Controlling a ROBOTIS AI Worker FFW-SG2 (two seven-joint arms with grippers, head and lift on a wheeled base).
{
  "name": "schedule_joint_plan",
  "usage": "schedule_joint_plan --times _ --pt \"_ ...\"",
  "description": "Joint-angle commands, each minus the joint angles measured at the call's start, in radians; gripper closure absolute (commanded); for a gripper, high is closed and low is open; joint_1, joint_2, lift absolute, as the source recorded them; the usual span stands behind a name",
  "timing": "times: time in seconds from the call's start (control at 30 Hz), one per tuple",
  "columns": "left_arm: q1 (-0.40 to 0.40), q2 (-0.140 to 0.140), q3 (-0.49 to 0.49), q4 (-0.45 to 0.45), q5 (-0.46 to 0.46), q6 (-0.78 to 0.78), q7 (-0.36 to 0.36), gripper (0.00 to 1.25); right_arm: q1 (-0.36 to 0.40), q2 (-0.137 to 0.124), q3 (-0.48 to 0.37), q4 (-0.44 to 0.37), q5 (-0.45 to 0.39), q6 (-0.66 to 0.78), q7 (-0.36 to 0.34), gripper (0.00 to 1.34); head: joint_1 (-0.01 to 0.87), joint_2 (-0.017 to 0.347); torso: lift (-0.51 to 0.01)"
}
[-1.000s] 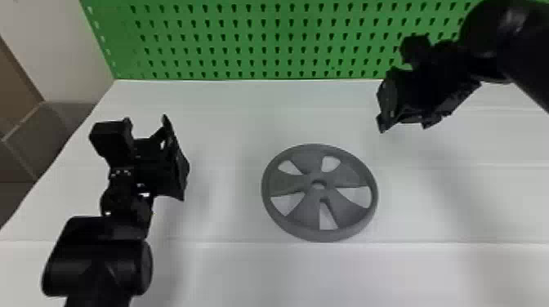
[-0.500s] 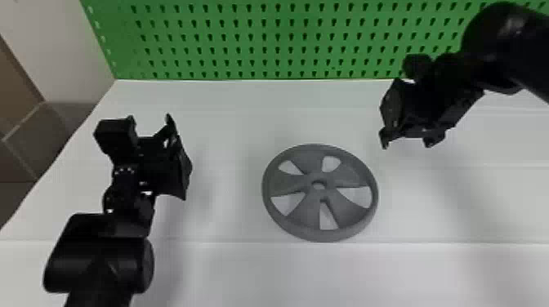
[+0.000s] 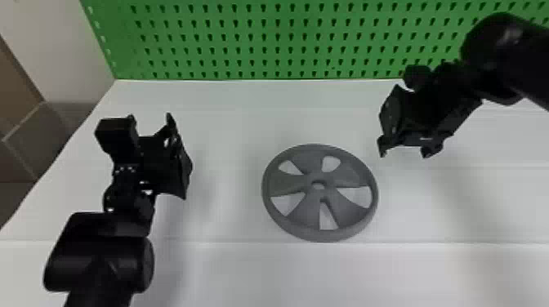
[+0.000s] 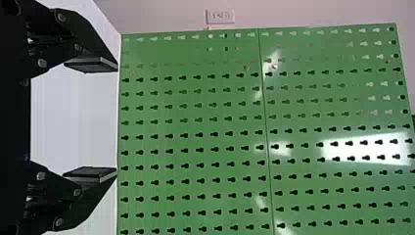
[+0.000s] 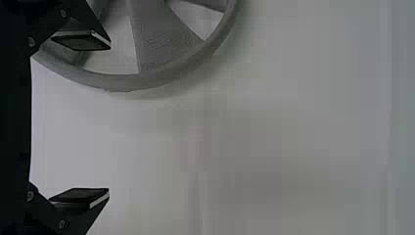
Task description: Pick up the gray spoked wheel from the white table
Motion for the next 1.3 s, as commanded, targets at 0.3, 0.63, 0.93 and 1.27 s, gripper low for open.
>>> schedule_joint_plan --times 0.3,0.63,0.93,1.27 --pt "-0.001 0.001 0.0 0.0 0.0 0.0 0.0 0.49 0.0 0.002 0.041 0.026 -0.015 -0.013 0.001 0.23 0.779 0.074 -0.079" --pt "0.0 0.004 -0.004 0.0 -0.002 0.0 0.0 0.49 -0.022 0.005 0.286 0.034 -0.239 -0.103 0.001 0.23 0.779 0.074 -0.079" --pt "-0.003 0.007 -0.004 0.0 -0.003 0.0 0.0 0.49 -0.036 0.011 0.349 0.035 -0.337 -0.12 -0.01 0.23 0.779 0.074 -0.079" --pt "-0.007 0.009 -0.009 0.0 -0.006 0.0 0.0 0.49 -0.037 0.02 0.538 0.046 -0.739 -0.156 -0.163 0.23 0.779 0.074 -0.079"
